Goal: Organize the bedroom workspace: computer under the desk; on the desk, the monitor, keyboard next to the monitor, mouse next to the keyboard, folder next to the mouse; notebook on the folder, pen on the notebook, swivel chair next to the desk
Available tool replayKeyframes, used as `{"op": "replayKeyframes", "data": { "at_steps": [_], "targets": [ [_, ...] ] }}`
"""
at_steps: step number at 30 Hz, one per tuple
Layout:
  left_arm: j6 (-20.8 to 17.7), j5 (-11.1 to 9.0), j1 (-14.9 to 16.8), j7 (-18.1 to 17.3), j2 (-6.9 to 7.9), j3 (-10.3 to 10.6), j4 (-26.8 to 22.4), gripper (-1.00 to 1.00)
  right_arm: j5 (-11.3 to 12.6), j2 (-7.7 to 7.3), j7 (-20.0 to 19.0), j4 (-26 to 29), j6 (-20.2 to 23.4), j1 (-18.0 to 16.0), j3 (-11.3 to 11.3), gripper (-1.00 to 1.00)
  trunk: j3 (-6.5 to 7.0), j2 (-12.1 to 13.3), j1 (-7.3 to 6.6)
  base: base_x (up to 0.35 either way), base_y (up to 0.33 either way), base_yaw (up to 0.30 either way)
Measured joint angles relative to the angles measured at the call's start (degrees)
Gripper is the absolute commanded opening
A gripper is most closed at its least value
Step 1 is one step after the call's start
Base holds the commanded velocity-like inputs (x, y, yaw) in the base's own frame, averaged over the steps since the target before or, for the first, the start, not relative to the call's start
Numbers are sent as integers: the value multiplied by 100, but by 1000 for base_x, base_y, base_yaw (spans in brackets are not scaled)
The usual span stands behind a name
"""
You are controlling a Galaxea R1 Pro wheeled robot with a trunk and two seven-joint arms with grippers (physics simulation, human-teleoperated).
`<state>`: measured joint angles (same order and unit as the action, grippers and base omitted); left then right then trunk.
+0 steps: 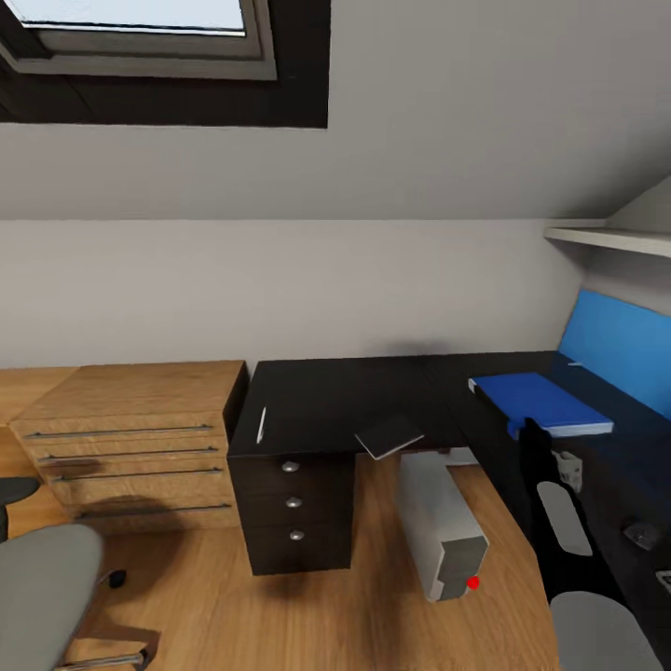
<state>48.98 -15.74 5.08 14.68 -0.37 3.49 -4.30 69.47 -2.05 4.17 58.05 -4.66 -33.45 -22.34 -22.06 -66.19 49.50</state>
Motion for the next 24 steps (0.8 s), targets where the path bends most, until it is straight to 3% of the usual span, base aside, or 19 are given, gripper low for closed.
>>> {"op": "replayKeyframes", "data": {
  "at_steps": [4, 6, 10, 16, 24],
  "targets": [
    [-5, 6, 0, -1, -58, 22, -1, 100, 15, 31, 0, -1181, -665, -828, 394, -100, 0, 0, 0, 0, 0, -273],
    [-3, 3, -1, 2, -75, 20, -1, 100, 21, 77, -1, -1545, -809, -1004, 452, -100, -1, 0, 0, 0, 0, -273],
    [-3, 5, 1, 7, -104, 24, 1, 100, 59, 323, -27, -2651, -1326, -1394, 555, -100, -1, 0, 0, 0, 0, -273],
    [-1, 4, 0, 8, -112, 23, 0, 100, 57, 394, -44, -3097, -1488, -1443, 535, -100, -1, 0, 0, 0, 0, -273],
    [0, 4, 0, 8, -101, 22, 1, 100, 52, 416, -62, -3250, -1553, -1449, 533, -100, -1, 0, 0, 0, 0, -271]
  ]
}}
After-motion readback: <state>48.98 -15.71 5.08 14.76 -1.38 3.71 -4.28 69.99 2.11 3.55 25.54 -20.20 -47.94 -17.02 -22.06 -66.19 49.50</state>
